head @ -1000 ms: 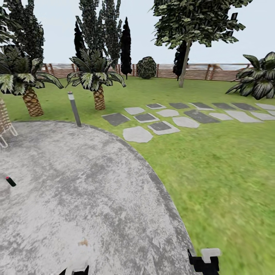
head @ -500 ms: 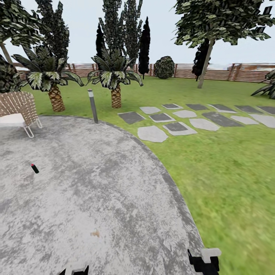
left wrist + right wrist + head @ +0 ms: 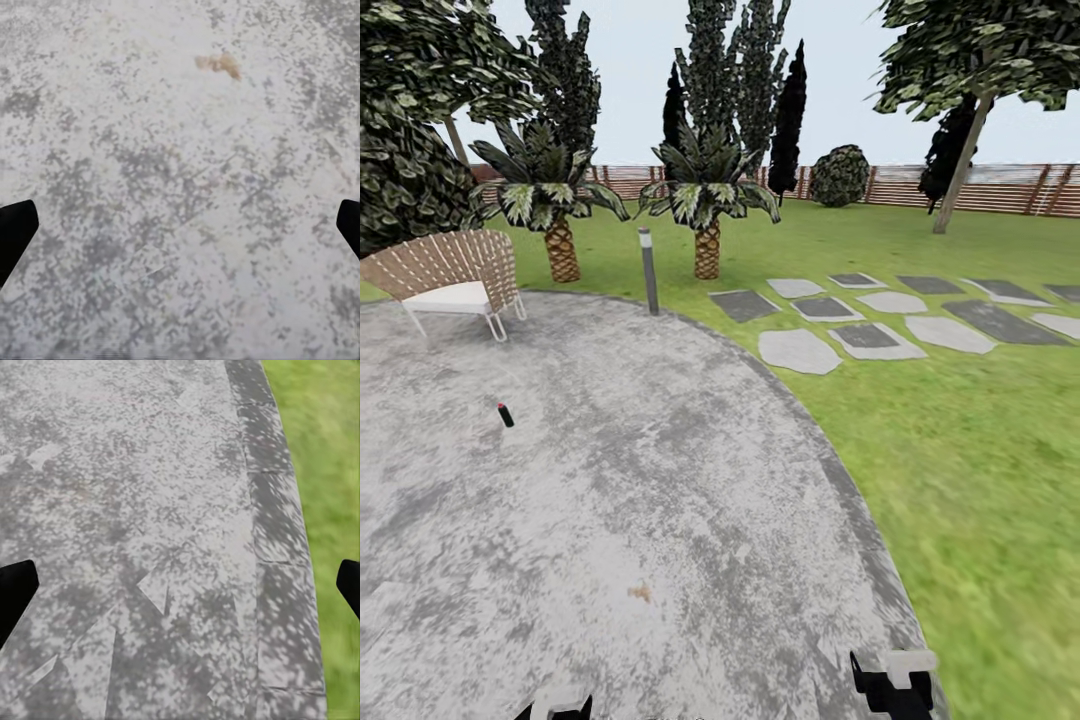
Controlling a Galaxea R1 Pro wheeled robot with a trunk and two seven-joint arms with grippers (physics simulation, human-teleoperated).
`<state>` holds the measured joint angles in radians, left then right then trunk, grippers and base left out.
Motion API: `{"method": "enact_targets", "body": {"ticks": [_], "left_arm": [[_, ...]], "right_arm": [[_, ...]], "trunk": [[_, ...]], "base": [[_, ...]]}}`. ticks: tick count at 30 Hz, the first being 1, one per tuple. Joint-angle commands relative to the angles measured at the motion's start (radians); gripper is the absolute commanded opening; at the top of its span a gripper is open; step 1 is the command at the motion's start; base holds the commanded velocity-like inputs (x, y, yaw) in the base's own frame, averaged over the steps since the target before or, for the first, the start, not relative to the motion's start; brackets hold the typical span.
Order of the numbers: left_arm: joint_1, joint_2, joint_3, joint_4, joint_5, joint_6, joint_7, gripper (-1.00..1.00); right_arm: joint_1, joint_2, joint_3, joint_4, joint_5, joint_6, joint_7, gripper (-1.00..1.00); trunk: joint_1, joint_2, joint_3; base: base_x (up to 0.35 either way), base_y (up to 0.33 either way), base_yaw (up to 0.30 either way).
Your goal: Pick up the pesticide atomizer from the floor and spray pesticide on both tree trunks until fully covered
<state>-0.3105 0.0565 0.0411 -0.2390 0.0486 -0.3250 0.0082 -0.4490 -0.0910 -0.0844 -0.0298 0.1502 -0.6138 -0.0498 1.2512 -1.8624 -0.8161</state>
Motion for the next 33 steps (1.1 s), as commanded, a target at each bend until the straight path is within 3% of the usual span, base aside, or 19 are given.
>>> {"method": "enact_targets", "body": {"ticks": [1, 33], "left_arm": [[-0.001, 0.0, 0.0, 0.001, 0.005, -0.003, -0.001, 1.0], [-0.001, -0.001, 0.0, 0.001, 0.004, -0.005, 0.0, 1.0]], "right_arm": [[0.0, 0.0, -0.008, 0.001, 0.011, -0.003, -0.004, 1.0], [0.0, 0.0, -0.008, 0.001, 0.011, -0.003, -0.001, 1.0]], "trunk": [[0.004, -0.008, -0.004], [0.126, -0.232, -0.123]], "base": [[0.0, 0.0, 0.278], [0.0, 0.0, 0.278]]}}
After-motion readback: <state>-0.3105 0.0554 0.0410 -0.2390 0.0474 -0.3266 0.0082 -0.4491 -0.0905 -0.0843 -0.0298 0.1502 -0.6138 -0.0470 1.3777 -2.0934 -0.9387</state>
